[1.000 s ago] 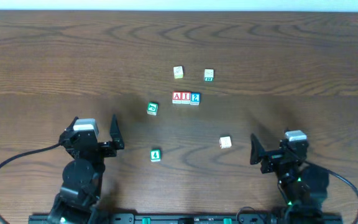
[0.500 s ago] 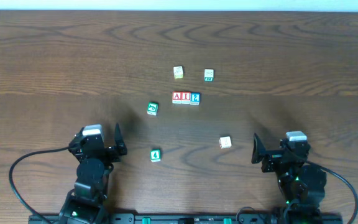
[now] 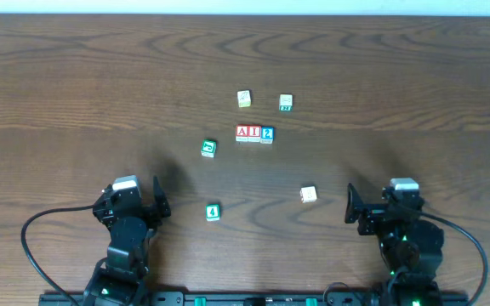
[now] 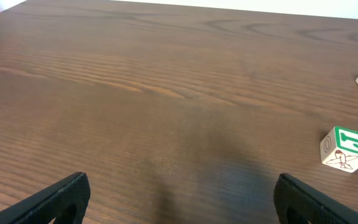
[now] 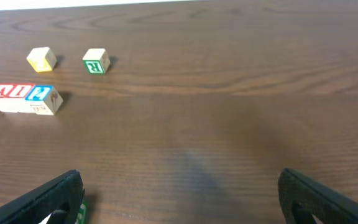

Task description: Spell out Ai2

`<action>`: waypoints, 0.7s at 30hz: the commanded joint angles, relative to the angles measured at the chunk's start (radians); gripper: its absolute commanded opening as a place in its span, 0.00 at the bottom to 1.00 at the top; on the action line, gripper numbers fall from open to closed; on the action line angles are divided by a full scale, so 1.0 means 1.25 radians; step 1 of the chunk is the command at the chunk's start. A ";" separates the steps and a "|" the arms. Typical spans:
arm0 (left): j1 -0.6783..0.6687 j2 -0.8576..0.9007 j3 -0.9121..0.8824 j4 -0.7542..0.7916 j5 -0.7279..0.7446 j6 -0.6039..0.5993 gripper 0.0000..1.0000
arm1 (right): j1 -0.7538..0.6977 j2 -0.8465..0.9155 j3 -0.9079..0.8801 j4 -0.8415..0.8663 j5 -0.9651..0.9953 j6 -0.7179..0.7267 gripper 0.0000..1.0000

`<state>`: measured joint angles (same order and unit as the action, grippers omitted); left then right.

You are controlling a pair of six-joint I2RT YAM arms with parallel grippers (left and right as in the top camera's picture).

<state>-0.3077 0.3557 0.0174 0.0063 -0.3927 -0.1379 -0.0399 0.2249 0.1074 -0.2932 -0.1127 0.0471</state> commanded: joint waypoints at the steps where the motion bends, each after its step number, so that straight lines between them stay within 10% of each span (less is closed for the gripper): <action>1: 0.005 0.003 -0.010 -0.042 -0.026 -0.006 0.95 | -0.005 0.005 -0.013 -0.002 0.018 -0.009 0.99; 21: 0.070 -0.102 -0.010 -0.042 -0.026 -0.006 0.96 | 0.074 -0.140 -0.013 -0.002 0.018 -0.009 0.99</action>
<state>-0.2508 0.2924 0.0193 0.0021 -0.3969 -0.1383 0.0288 0.0982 0.1070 -0.2928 -0.0998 0.0444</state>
